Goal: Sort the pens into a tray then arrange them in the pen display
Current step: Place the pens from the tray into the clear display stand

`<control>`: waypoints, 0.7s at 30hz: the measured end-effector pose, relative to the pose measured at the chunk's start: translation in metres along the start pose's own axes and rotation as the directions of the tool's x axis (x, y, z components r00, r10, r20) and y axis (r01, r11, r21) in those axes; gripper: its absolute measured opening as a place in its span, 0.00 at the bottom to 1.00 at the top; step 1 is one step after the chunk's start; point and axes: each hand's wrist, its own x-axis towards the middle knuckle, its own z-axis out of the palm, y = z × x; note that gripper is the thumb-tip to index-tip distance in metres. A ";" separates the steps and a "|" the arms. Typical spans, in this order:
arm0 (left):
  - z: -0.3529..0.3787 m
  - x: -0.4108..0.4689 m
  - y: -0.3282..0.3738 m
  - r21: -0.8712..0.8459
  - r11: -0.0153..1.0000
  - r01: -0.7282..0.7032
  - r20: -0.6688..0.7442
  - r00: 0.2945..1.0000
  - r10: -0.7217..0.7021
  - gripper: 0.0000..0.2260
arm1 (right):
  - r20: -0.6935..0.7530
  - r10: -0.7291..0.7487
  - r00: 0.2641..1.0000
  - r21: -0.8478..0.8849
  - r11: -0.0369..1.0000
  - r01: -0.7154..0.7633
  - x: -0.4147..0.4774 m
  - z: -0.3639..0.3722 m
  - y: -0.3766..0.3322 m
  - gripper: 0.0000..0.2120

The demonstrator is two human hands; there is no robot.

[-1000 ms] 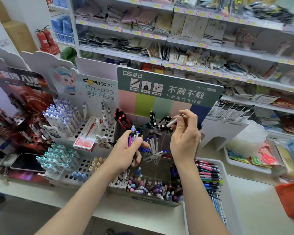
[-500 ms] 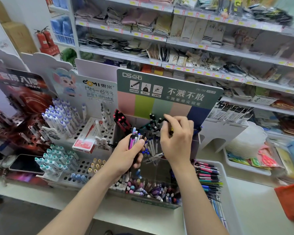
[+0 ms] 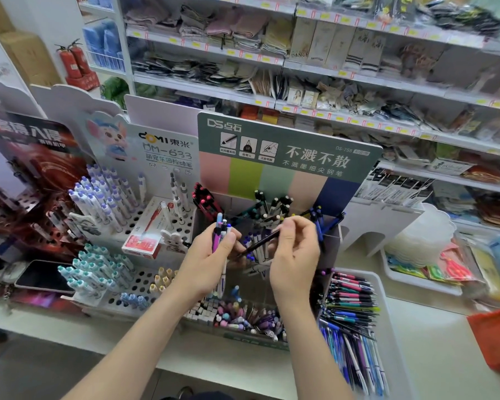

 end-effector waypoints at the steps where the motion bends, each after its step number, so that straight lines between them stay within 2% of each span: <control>1: -0.004 0.000 -0.002 0.020 1.000 -0.016 -0.049 0.999 0.016 0.09 | -0.103 -0.026 0.994 0.005 1.000 0.027 -0.001 0.003 -0.001 0.05; 3: -0.013 -0.001 -0.004 0.001 1.000 -0.023 -0.134 0.991 0.023 0.09 | -0.180 -0.091 0.979 -0.024 0.996 0.088 -0.005 0.008 -0.003 0.05; 6: -0.031 0.000 -0.009 -0.016 1.000 -0.005 -0.218 0.976 0.002 0.07 | -0.153 -0.171 0.973 -0.048 0.985 0.165 -0.009 0.019 -0.003 0.05; 8: -0.041 -0.001 -0.013 -0.076 0.997 0.020 -0.247 0.968 -0.038 0.05 | -0.051 -0.246 0.968 -0.105 0.965 0.240 -0.009 0.030 0.002 0.05; 11: -0.047 -0.003 -0.015 -0.135 0.990 0.046 -0.248 0.966 -0.078 0.05 | 0.250 -0.292 0.923 -0.239 0.905 0.352 -0.009 0.048 0.017 0.09; 14: -0.048 -0.006 -0.014 -0.149 0.986 0.068 -0.191 0.977 -0.096 0.06 | 0.499 -0.296 0.814 -0.405 0.751 0.521 -0.013 0.064 0.038 0.12; 16: -0.049 -0.007 -0.013 -0.131 0.989 0.073 -0.142 0.986 -0.092 0.05 | 0.554 -0.325 0.766 -0.498 0.608 0.618 -0.018 0.068 0.048 0.07; 18: -0.049 -0.008 -0.010 -0.121 0.991 0.064 -0.111 0.991 -0.078 0.07 | 0.538 -0.362 0.761 -0.550 0.533 0.643 -0.021 0.067 0.051 0.04; 20: -0.048 -0.009 -0.005 -0.100 0.994 0.049 -0.094 0.994 -0.058 0.08 | 0.466 -0.355 0.810 -0.558 0.593 0.581 -0.024 0.063 0.045 0.10; 21: -0.048 -0.010 -0.004 -0.076 0.996 0.042 -0.076 0.996 -0.048 0.08 | 0.417 -0.312 0.853 -0.525 0.684 0.507 -0.024 0.060 0.039 0.12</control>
